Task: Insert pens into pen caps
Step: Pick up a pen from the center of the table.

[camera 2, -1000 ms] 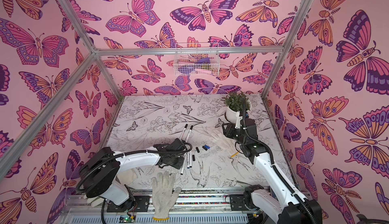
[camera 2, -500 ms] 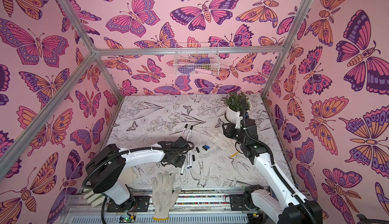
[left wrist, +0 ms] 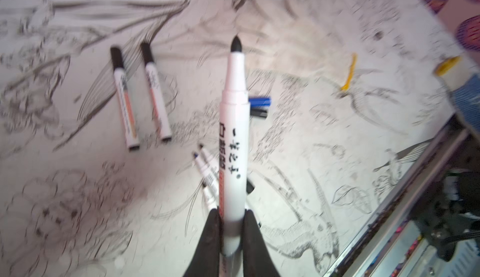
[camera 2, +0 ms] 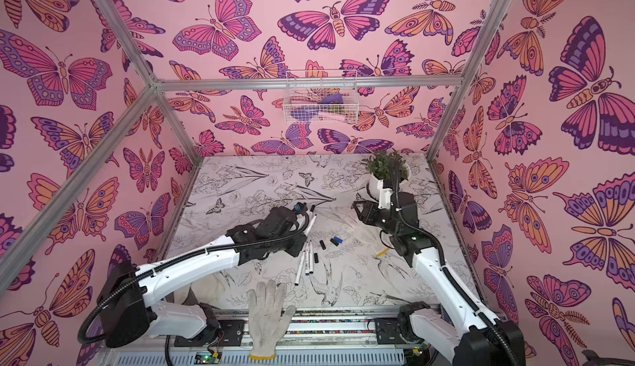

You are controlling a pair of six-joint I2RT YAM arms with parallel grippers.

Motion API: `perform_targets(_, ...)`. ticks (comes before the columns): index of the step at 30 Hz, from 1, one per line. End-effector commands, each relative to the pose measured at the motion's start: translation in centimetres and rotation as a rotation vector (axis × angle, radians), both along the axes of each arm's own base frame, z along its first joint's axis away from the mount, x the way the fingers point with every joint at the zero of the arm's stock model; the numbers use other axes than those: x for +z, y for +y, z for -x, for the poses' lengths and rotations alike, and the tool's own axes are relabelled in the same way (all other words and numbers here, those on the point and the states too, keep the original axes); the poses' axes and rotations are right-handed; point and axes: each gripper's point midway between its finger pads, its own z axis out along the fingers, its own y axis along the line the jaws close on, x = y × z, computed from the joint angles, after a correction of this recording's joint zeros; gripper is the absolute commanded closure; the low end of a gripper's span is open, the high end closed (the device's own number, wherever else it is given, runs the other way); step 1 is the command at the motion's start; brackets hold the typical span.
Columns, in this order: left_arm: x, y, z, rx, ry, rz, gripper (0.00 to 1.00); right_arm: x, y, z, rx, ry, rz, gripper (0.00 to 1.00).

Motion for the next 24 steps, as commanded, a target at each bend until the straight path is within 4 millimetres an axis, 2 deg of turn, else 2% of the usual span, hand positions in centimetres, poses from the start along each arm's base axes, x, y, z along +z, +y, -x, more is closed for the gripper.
perform_targets(1,1.7,-3.1,-0.5,-0.129,-0.046,0.082,1.0,2.3,4.0,1.7,0.219,-0.077,-0.069,0.49)
perform_targets(7,3.2,-5.7,-1.7,-0.172,-0.077,0.151,1.0,2.7,6.3,2.7,0.334,-0.089,-0.041,0.49)
perform_targets(11,4.3,-7.2,-2.4,-0.19,-0.094,0.196,1.0,2.3,6.5,2.5,0.341,-0.071,-0.027,0.5)
perform_targets(19,5.2,-8.9,-2.1,-0.24,-0.078,0.265,1.0,1.8,6.6,2.4,0.344,-0.058,-0.017,0.54)
perform_targets(21,5.2,-9.2,-2.0,-0.246,-0.067,0.276,1.0,1.8,6.7,2.4,0.342,-0.059,-0.021,0.64)
perform_targets(23,4.9,-9.4,-2.2,-0.245,-0.061,0.276,1.0,1.8,6.7,2.3,0.343,-0.057,-0.023,0.8)
perform_targets(24,4.8,-9.5,-2.3,-0.24,-0.06,0.275,1.0,1.7,6.7,2.3,0.34,-0.054,-0.021,0.84)
